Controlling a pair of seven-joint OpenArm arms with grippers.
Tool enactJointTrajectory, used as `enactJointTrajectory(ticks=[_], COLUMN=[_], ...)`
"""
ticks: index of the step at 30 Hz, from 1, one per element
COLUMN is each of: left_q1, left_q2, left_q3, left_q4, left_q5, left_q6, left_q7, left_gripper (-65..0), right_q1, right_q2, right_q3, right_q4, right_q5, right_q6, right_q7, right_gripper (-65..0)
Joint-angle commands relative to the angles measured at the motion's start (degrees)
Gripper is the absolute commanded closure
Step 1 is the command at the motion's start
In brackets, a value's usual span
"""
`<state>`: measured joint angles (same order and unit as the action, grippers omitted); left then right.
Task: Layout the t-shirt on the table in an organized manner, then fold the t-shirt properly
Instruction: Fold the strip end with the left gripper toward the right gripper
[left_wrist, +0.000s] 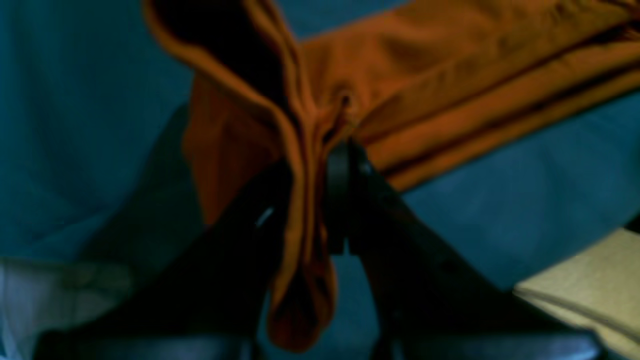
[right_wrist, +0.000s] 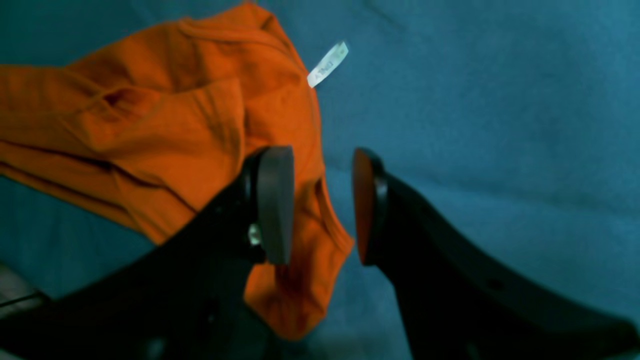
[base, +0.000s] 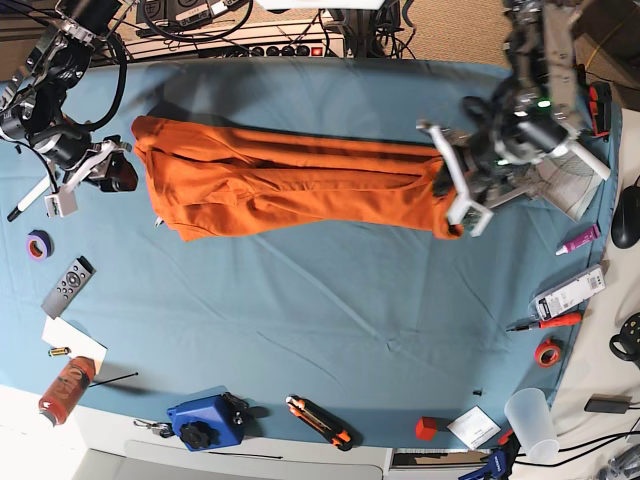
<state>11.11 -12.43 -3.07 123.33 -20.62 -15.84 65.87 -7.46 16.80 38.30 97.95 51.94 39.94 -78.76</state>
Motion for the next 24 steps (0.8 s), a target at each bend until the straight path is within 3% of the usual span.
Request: enactJointTrajectory(ticks=[1,5,12,19,24], left_q1=[-1.1,-3.3,-4.5,-7.0,-7.5], left_q2=[0.8,5.0,10.5,12.7,12.7], left_q3=[1.7,9.1,19.9,24.5,24.4], left_q4=[1.0,1.0,-2.7,-8.5,-8.9], left_q5=[1.5,7.6,13.5,20.1,19.3], left_q6=[0.5,3.0,3.2,8.2,8.3], left_q7=[-1.5,-3.0,-3.0,-5.9,-5.9], left_gripper=[0.0,0.0,0.0,0.0,-1.3], right_q1=[0.5,0.5,0.5,0.5,0.5], right_q2=[1.0,1.0,1.0,1.0,1.0], right_q3=[0.4,0.4,0.4,0.4,0.4], right_q4=[0.9,0.9,0.9,0.9,0.9], right_q5=[0.9,0.9,0.9,0.9,0.9], right_q6=[0.1,0.1,0.1,0.1,0.1], right_q7=[1.6,2.3,2.4,2.4,2.4], right_gripper=[-20.3,-20.3,-20.3,-20.3,-20.3])
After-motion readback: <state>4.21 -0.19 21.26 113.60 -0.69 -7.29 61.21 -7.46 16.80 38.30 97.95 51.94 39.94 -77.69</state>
